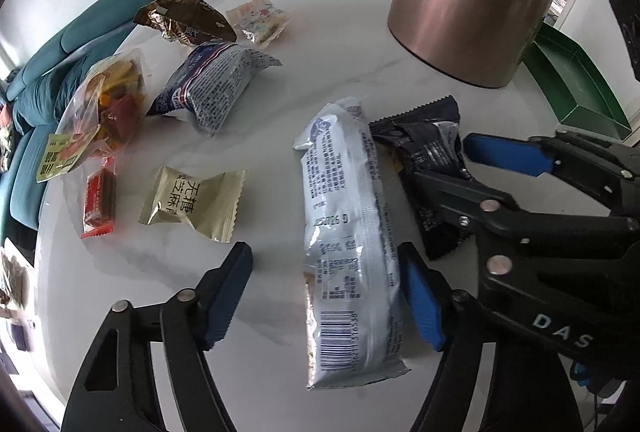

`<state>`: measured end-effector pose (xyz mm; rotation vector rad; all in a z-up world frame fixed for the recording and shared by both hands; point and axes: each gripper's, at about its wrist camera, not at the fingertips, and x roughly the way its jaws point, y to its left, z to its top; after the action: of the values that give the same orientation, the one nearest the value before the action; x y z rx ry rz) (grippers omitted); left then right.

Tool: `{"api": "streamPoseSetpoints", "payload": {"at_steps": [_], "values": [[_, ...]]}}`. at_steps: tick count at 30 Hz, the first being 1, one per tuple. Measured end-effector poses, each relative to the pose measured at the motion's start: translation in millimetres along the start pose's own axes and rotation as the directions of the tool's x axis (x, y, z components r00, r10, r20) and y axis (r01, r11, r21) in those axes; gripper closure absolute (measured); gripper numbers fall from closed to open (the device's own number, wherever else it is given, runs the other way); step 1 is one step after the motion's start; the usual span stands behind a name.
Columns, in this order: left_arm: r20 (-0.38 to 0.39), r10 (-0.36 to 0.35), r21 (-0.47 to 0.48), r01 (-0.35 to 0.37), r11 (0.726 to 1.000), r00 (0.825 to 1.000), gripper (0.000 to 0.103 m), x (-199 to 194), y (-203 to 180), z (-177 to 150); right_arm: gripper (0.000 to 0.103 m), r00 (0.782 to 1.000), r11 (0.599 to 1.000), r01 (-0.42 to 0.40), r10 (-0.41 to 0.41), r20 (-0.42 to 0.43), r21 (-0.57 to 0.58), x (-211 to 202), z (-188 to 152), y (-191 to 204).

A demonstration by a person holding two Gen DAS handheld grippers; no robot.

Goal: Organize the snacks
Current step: 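Grasp the white-blue bar with the left tool while the right tool grasps the black packet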

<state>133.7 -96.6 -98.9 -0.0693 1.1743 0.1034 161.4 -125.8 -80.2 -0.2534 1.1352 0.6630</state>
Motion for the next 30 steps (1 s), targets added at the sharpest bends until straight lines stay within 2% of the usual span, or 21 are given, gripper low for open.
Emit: {"api": "streamPoseSetpoints", "payload": {"at_steps": [3, 6, 8, 10, 18, 20, 22, 24, 26, 30], "values": [[-0.001, 0.004, -0.008, -0.004, 1.000, 1.000, 0.038, 3, -4, 5, 0.028, 1.000, 1.000, -0.003, 0.003, 0.000, -0.004, 1, 1, 0], [0.001, 0.000, -0.004, 0.000, 1.000, 1.000, 0.044, 3, -9, 7, 0.032, 1.000, 1.000, -0.015, 0.015, 0.001, 0.005, 1, 0, -2], [0.011, -0.005, 0.003, 0.005, 1.000, 1.000, 0.058, 2, -14, 9, 0.034, 1.000, 1.000, -0.024, 0.024, 0.001, 0.005, 1, 0, -2], [0.014, -0.013, 0.019, 0.012, 1.000, 1.000, 0.065, -3, -21, 8, 0.035, 0.999, 0.999, -0.032, 0.032, -0.007, 0.008, 3, 0, -3], [0.024, -0.018, 0.026, 0.018, 0.999, 1.000, 0.068, -4, -30, 9, 0.034, 1.000, 1.000, -0.014, 0.014, -0.026, 0.012, 7, 3, -1], [0.031, -0.026, 0.024, 0.025, 0.999, 0.999, 0.070, 0, -22, 6, 0.034, 1.000, 1.000, -0.007, 0.007, -0.029, 0.008, 7, 3, -1], [0.034, -0.034, 0.021, 0.033, 0.999, 0.999, 0.073, -1, -19, 5, 0.036, 1.000, 1.000, -0.003, 0.003, -0.023, 0.003, 7, 3, 0], [0.038, -0.049, 0.008, 0.049, 0.999, 0.998, 0.075, -2, -16, 4, 0.047, 1.000, 1.000, -0.007, 0.007, -0.017, 0.006, 6, 3, -1], [0.041, -0.060, 0.003, 0.060, 0.998, 0.997, 0.078, -3, -12, 2, 0.054, 1.000, 1.000, -0.017, 0.017, -0.006, 0.026, 5, 2, -4], [0.053, -0.073, 0.007, 0.073, 0.997, 0.996, 0.087, -7, -11, 0, 0.056, 0.999, 0.997, -0.044, 0.043, 0.022, 0.061, 2, 1, -10]]}}
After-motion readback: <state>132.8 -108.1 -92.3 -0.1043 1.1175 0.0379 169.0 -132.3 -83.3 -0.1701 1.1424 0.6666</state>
